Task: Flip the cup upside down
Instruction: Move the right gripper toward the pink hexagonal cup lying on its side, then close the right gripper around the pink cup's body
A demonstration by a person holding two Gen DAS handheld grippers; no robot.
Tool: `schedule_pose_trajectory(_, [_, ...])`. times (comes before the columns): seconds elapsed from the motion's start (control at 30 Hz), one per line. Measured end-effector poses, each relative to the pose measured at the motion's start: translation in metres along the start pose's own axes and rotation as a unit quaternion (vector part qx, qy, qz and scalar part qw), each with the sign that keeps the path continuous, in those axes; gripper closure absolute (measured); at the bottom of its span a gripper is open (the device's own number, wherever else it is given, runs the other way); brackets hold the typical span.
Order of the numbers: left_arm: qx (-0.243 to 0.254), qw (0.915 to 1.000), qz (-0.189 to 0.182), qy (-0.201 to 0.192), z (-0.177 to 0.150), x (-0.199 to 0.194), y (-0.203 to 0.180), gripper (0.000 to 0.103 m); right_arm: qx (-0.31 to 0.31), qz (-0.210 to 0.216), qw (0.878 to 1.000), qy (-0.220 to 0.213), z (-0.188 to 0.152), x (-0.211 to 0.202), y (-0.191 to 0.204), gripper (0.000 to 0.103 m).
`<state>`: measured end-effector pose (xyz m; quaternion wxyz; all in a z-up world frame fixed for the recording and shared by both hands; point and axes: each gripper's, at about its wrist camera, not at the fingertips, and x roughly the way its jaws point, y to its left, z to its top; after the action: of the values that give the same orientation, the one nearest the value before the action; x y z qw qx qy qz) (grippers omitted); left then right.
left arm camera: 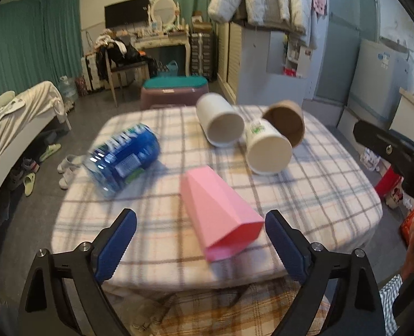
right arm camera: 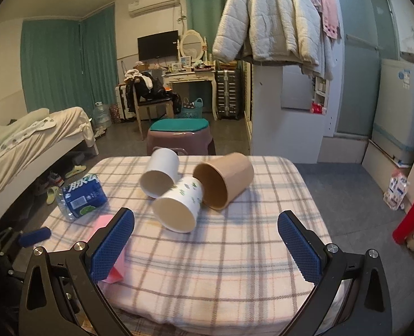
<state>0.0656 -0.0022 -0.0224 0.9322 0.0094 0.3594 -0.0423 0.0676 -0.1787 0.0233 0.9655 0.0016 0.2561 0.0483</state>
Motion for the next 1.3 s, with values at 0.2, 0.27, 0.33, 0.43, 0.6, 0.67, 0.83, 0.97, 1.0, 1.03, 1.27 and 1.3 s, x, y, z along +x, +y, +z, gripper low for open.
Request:
schedule_pose_trajectory(0.2, [-0.034, 0.9988, 0.011, -0.034, 0.003, -0.016, 0.044, 0.003, -0.023, 0.002, 0.999, 0.033, 0.009, 0.005, 0.031, 0.000])
schedule_pose_trajectory(0.27, [-0.043, 0.9985, 0.011, -0.034, 0.001, -0.018, 0.057, 0.003, -0.033, 0.008, 0.997, 0.070, 0.011, 0.015, 0.047, 0.000])
schedule_pose_trajectory(0.33, [-0.051, 0.9980, 0.016, -0.034, -0.003, -0.018, 0.072, 0.000, -0.052, 0.019, 0.993, 0.100, 0.012, 0.023, 0.065, 0.000])
schedule_pose_trajectory(0.43, [-0.060, 0.9974, 0.026, -0.032, -0.011, -0.016, 0.090, 0.000, -0.077, 0.031, 0.987, 0.135, 0.013, 0.035, 0.089, 0.000])
schedule_pose_trajectory(0.6, [-0.067, 0.9955, 0.060, -0.029, -0.022, -0.008, 0.116, 0.000, -0.107, 0.033, 0.975, 0.191, 0.012, 0.061, 0.119, 0.000])
schedule_pose_trajectory(0.67, [-0.070, 0.9945, 0.073, -0.026, -0.025, -0.004, 0.127, 0.000, -0.121, 0.040, 0.969, 0.212, 0.011, 0.071, 0.131, 0.000])
schedule_pose_trajectory(0.83, [-0.084, 0.9922, 0.091, -0.014, -0.030, 0.008, 0.146, 0.000, -0.136, 0.046, 0.948, 0.283, 0.003, 0.111, 0.149, 0.000])
schedule_pose_trajectory(0.97, [-0.095, 0.9918, 0.085, 0.000, -0.034, 0.021, 0.159, 0.000, -0.134, 0.052, 0.934, 0.326, -0.006, 0.137, 0.154, 0.000])
schedule_pose_trajectory(1.0, [-0.097, 0.9917, 0.084, 0.003, -0.035, 0.024, 0.161, 0.000, -0.136, 0.050, 0.931, 0.334, -0.008, 0.144, 0.155, 0.000])
schedule_pose_trajectory(1.03, [-0.099, 0.9916, 0.083, 0.005, -0.036, 0.026, 0.163, 0.000, -0.142, 0.047, 0.928, 0.340, -0.011, 0.150, 0.157, 0.000])
schedule_pose_trajectory(1.27, [-0.113, 0.9905, 0.076, 0.020, -0.040, 0.041, 0.178, 0.000, -0.146, 0.053, 0.917, 0.368, -0.013, 0.179, 0.162, 0.002])
schedule_pose_trajectory(1.3, [-0.114, 0.9904, 0.076, 0.022, -0.041, 0.043, 0.178, 0.000, -0.151, 0.053, 0.915, 0.371, -0.012, 0.182, 0.163, 0.004])
